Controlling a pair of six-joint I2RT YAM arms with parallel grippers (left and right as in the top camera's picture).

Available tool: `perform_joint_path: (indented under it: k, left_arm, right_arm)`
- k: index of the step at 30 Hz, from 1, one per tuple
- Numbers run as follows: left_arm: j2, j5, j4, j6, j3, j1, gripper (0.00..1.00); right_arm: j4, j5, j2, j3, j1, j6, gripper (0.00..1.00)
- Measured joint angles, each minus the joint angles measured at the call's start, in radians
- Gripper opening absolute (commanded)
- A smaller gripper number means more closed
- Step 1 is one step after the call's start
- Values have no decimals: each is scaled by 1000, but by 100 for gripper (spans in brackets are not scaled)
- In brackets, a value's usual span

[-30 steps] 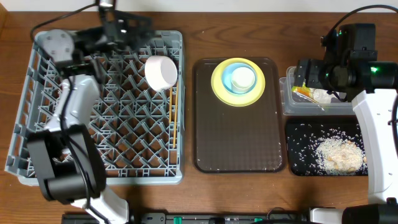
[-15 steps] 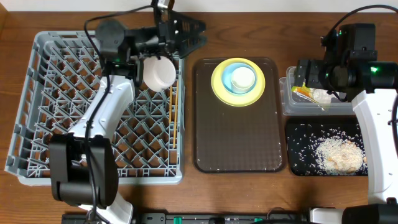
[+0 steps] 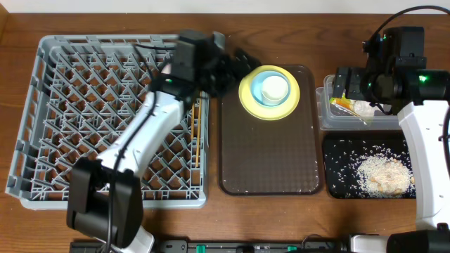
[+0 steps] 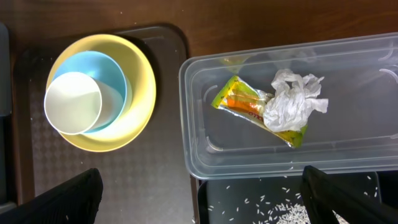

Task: Sort waste into correct bins and load items into the dishwasher rack
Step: 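Reach the left gripper into the stack and grasp the white cup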

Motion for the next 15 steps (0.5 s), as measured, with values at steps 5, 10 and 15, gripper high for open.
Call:
perform_joint_path:
  k: [5,10,15]
  left_arm:
    - [-5,-271,-188,237,119,-121,91]
    - [-15,-460,-209,419,141,-231,75]
    - [17,-585,-178,529,141,-346,63]
  right_arm:
    - [0,0,0,0,0,0,99]
    - [0,0,0,0,0,0,99]
    - [0,0,0,0,0,0,99]
